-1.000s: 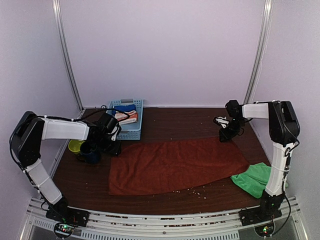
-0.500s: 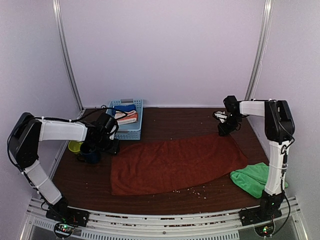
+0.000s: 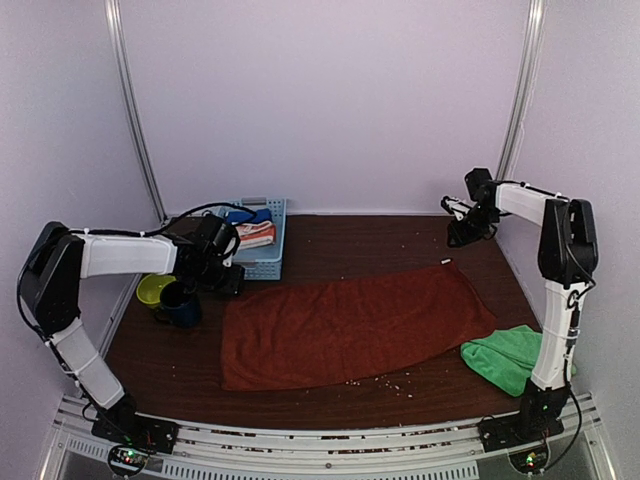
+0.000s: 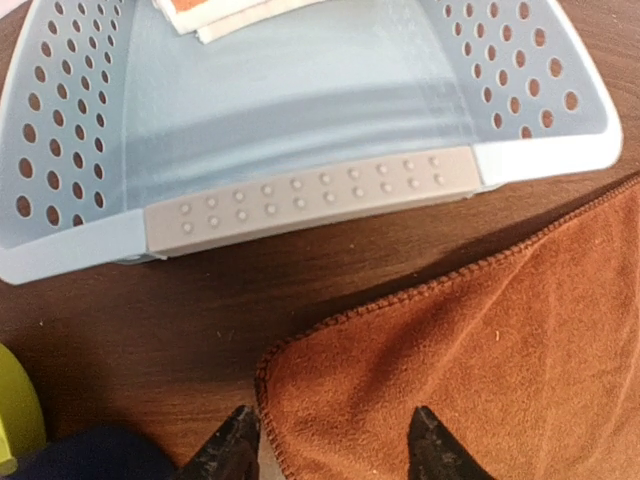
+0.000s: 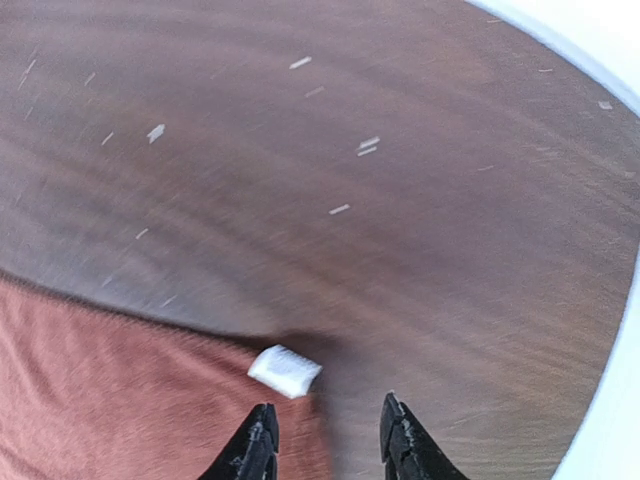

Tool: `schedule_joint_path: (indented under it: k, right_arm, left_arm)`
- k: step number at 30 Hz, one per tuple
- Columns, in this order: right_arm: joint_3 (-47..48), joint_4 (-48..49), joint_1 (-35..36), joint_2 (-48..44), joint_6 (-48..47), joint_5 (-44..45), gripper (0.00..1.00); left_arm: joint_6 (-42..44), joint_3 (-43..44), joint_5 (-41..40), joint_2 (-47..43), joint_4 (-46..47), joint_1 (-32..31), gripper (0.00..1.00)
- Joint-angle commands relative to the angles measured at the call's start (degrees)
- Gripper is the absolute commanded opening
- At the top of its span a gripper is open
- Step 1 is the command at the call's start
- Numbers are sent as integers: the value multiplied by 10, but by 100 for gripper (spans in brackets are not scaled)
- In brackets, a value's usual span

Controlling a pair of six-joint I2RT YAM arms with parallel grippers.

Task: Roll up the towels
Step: Smooth out the towel at the center of the board.

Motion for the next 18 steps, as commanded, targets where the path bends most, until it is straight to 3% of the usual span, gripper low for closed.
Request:
schedule_joint_path:
  k: [1, 10, 18]
  right_arm:
    - [59, -55, -21, 56, 17, -19, 41]
    - [40, -54, -27, 75, 20, -36, 45]
    - [36, -49, -31, 91, 18, -65, 40]
  left_arm:
    - [-27, 29, 5, 30, 7, 12, 54]
    - [-52, 59, -24, 85, -2, 14, 54]
    - [-57, 74, -54, 119, -7, 22, 50]
